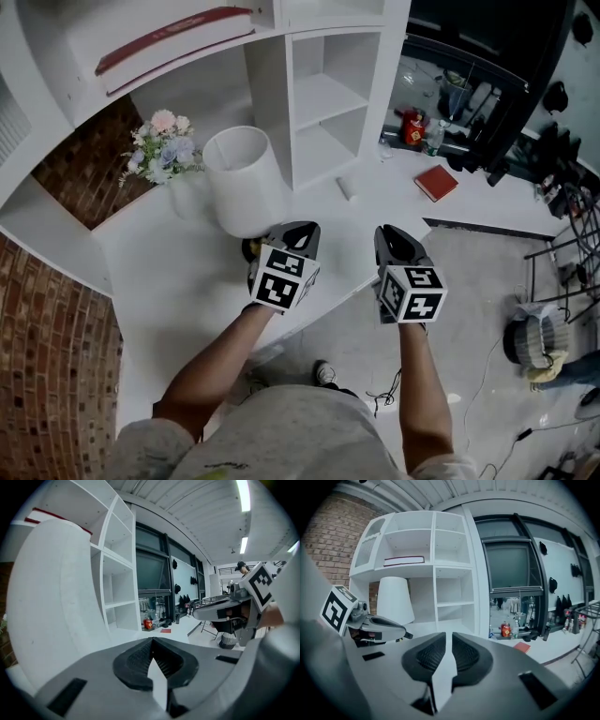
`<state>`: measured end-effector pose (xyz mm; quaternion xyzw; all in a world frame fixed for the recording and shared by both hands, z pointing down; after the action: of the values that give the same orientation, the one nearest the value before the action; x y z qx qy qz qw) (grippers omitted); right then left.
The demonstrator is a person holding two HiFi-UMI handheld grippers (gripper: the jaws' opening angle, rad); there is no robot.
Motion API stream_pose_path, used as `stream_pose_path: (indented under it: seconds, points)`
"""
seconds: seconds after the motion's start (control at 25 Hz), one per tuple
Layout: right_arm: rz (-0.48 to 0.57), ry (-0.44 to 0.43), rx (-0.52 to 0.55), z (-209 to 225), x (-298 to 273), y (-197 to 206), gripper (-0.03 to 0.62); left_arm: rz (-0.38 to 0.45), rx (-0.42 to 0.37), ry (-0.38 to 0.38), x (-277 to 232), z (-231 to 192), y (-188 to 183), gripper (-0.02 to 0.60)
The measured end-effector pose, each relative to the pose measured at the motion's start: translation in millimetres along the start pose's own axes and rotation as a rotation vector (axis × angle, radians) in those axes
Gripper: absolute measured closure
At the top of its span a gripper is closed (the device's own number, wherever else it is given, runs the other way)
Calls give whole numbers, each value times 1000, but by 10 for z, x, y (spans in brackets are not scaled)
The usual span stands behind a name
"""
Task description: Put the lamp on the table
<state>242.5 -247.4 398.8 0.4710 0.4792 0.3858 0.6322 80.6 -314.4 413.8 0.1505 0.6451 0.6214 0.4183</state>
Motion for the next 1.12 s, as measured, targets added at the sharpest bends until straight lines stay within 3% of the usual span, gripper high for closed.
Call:
stream_pose_path:
  seconds: [0.6, 0.92, 1.12]
  points:
    - [20, -52, 20, 516, 253, -218, 591, 17, -5, -48, -267, 228, -353, 586]
    - [-13, -135, 70, 643, 212, -197, 591, 28, 70, -61, -337, 278, -416, 586]
    - [-19, -144, 76, 749, 202, -178, 591, 20, 67, -84, -374, 313, -409, 586]
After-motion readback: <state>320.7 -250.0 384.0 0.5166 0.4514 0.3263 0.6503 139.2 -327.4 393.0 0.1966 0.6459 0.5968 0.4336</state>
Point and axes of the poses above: the fingertips, and each gripper's own axes: x backward along the fingers, z to its right, y out of its underside, the point moved 5 cm from there along x, backward along the fingers, and after that the axes turned 10 degrees about -y, right-handed, at the moved point
